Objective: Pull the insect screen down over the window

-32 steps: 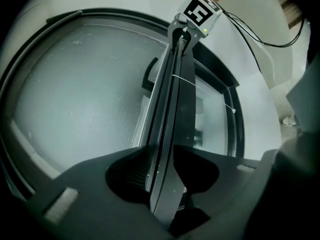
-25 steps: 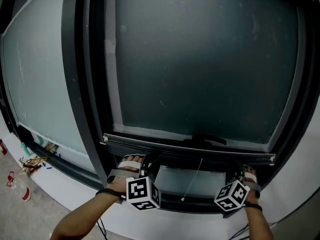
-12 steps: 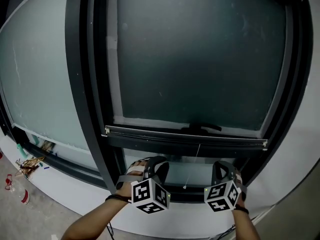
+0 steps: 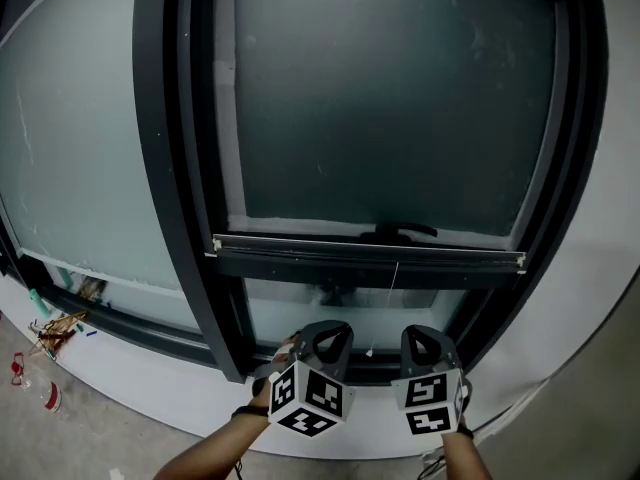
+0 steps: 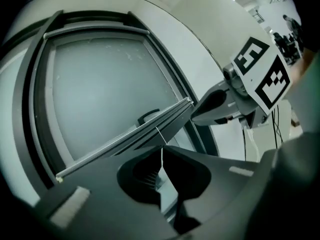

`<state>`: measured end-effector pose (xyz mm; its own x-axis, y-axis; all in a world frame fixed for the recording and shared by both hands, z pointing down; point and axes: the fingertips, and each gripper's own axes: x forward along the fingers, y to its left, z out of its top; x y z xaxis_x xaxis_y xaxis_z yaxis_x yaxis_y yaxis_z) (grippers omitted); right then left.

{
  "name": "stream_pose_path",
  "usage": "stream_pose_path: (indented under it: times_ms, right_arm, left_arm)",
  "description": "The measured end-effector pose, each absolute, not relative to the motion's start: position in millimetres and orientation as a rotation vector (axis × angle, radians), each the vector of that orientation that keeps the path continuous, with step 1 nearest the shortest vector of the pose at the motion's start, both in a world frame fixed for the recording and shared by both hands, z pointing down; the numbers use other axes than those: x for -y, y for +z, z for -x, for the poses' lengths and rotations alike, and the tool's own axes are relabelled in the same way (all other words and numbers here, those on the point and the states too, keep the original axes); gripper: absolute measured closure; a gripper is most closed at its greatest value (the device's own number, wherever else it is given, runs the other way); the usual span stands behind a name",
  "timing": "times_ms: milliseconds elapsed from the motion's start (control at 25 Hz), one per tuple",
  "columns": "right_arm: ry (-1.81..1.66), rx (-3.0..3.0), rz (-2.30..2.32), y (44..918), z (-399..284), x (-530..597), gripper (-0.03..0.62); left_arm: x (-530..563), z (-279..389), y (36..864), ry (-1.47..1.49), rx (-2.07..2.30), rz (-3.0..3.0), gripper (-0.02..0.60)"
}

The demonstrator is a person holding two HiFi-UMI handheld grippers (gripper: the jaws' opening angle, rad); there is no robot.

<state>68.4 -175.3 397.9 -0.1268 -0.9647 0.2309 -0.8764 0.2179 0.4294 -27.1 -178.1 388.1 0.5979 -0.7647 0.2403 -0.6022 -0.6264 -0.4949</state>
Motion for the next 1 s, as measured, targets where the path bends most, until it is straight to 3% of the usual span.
stream_pose_path:
  times_ms: [520, 1000]
  right_arm:
    - [0.218, 2.415, -1.803, 407, -63, 106, 0.589]
    - [0.306, 2.439, -1.736, 416, -91, 55, 0.589]
  left_arm:
    - [112, -20, 404, -0.327, -1.222, 2.857, 0.566]
    - [60, -60, 411, -0.315, -1.311, 2.959, 0.568]
